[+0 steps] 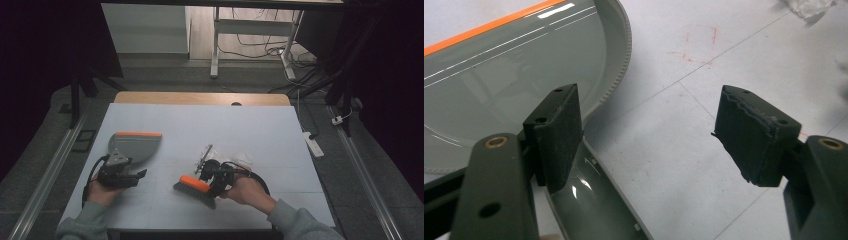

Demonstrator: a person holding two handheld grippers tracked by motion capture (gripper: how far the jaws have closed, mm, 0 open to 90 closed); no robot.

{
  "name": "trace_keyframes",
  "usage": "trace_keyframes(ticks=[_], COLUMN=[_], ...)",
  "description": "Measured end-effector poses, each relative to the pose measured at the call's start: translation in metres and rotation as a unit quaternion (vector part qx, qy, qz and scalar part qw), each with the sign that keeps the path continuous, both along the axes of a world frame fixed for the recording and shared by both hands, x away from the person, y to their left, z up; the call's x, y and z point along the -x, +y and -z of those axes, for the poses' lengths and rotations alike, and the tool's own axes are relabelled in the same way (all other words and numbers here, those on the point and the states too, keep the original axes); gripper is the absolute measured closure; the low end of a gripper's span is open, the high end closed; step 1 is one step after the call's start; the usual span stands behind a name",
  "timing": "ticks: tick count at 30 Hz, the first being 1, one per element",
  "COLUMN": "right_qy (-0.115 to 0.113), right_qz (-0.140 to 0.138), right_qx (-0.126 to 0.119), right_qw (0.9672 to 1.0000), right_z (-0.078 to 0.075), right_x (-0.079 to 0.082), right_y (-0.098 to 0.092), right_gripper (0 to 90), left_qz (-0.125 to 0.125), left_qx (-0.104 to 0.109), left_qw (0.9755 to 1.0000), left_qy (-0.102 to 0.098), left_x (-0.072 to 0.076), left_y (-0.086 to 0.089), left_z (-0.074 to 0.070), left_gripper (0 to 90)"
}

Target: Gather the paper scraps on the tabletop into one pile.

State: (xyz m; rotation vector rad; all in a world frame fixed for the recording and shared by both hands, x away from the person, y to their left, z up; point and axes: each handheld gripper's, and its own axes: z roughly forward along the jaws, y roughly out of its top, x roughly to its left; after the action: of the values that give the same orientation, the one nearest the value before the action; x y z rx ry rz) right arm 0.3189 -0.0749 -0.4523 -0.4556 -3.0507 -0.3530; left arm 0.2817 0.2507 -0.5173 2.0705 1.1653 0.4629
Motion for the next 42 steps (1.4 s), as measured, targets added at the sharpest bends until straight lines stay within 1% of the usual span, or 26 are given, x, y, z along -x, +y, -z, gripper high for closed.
trace_keyframes(ticks=[2, 4, 6, 8, 9, 11, 13, 14, 15, 17, 19, 21, 23, 25, 28, 29, 30, 31, 32, 34, 36, 37, 38, 39, 40, 42], right_qy=[-0.009, -0.021, -0.037, -0.051, -0.053, -0.05, -0.051, -0.052, -0.054, -0.063, -0.074, -0.087, -0.1, -0.111, -0.122, -0.124, -0.126, -0.125, -0.118, -0.107, -0.099, -0.095, -0.09, -0.087, -0.086, -0.084], right_qz=[0.026, 0.043, 0.063, 0.077, 0.083, 0.084, 0.082, 0.084, 0.088, 0.099, 0.118, 0.143, 0.17, 0.201, 0.246, 0.257, 0.265, 0.27, 0.277, 0.283, 0.288, 0.288, 0.287, 0.281, 0.275, 0.264], right_qx=[0.002, 0.004, 0.005, 0.006, 0.002, -0.019, -0.043, -0.055, -0.066, -0.086, -0.104, -0.108, -0.098, -0.073, -0.041, -0.032, -0.02, -0.007, 0.001, 0.01, 0.016, 0.017, 0.017, 0.018, 0.016, 0.022], right_qw=[0.9996, 0.9988, 0.9973, 0.9957, 0.9952, 0.9951, 0.9945, 0.9936, 0.9925, 0.9893, 0.9847, 0.98, 0.9755, 0.9706, 0.9607, 0.958, 0.9558, 0.9546, 0.9536, 0.9532, 0.9522, 0.9527, 0.9534, 0.9558, 0.9574, 0.9605], right_z=[-0.001, -0.003, -0.005, -0.007, -0.008, -0.013, -0.022, -0.027, -0.032, -0.043, -0.054, -0.062, -0.065, -0.063, -0.055, -0.051, -0.046, -0.041, -0.036, -0.026, -0.019, -0.017, -0.015, -0.013, -0.013, -0.012], right_x=[-0.013, -0.026, -0.037, -0.046, -0.049, -0.051, -0.048, -0.046, -0.044, -0.044, -0.046, -0.048, -0.052, -0.058, -0.069, -0.073, -0.077, -0.081, -0.084, -0.09, -0.094, -0.095, -0.095, -0.095, -0.094, -0.092], right_y=[-0.005, -0.01, -0.016, -0.022, -0.025, -0.032, -0.036, -0.039, -0.041, -0.049, -0.059, -0.071, -0.084, -0.099, -0.122, -0.129, -0.134, -0.139, -0.143, -0.147, -0.148, -0.147, -0.145, -0.142, -0.139, -0.13], right_gripper=[70.0, 70.0, 70.0, 70.0, 70.0, 70.0, 70.0, 70.0, 70.0, 70.0, 70.0, 70.0, 69.9, 70.0, 70.0, 69.9, 69.9, 69.9, 69.9, 70.0, 70.0, 70.0, 69.9, 69.9, 70.0, 70.0], left_qz=[0.0, 0.0, 0.0, 0.0, 0.0, 0.001, 0.001, 0.001, 0.001, 0.002, 0.001, -0.001, 0.0, 0.001, 0.003, 0.002, 0.002, 0.002, 0.002, 0.002, 0.002, 0.002, 0.002, 0.002, 0.002, 0.001], left_qx=[0.0, 0.0, 0.0, 0.0, 0.0, 0.0, 0.0, -0.001, -0.002, -0.003, -0.003, -0.002, -0.002, -0.003, -0.003, -0.003, -0.003, -0.002, -0.003, -0.003, -0.003, -0.003, -0.003, -0.003, -0.003, -0.004], left_qw=[1.0, 1.0, 1.0, 1.0, 1.0, 1.0, 1.0, 1.0, 1.0, 1.0, 1.0, 1.0, 1.0, 1.0, 1.0, 1.0, 1.0, 1.0, 1.0, 1.0, 1.0, 1.0, 1.0, 1.0, 1.0, 1.0], left_qy=[0.0, 0.0, 0.001, 0.002, 0.002, 0.001, 0.001, 0.002, 0.002, 0.001, 0.0, 0.0, 0.0, 0.0, 0.0, 0.0, 0.0, 0.0, 0.0, 0.0, 0.0, 0.0, 0.0, 0.0, 0.001, 0.001], left_x=[0.0, 0.0, 0.0, 0.0, 0.0, 0.0, -0.001, -0.001, -0.001, 0.0, 0.0, 0.0, 0.0, 0.0, 0.0, 0.0, 0.0, 0.0, 0.0, 0.0, 0.0, 0.0, 0.0, 0.0, 0.0, 0.0], left_y=[0.0, 0.0, 0.0, 0.001, 0.001, 0.001, 0.0, 0.0, 0.0, -0.001, -0.001, 0.0, 0.0, -0.001, -0.001, -0.002, -0.001, -0.001, -0.001, -0.001, -0.001, -0.001, -0.001, -0.001, -0.001, -0.002], left_z=[0.0, 0.0, 0.001, 0.001, 0.001, 0.001, 0.001, 0.001, 0.001, 0.001, 0.001, 0.001, 0.001, 0.001, 0.001, 0.001, 0.001, 0.001, 0.001, 0.001, 0.001, 0.001, 0.001, 0.001, 0.001, 0.001], left_gripper=[27.5, 27.5, 27.5, 27.5, 27.5, 27.5, 27.5, 27.5, 27.6, 27.5, 27.5, 27.5, 27.6, 27.5, 27.5, 27.6, 27.5, 27.5, 27.6, 27.6, 27.6, 27.6, 27.6, 27.6, 27.6, 27.6])
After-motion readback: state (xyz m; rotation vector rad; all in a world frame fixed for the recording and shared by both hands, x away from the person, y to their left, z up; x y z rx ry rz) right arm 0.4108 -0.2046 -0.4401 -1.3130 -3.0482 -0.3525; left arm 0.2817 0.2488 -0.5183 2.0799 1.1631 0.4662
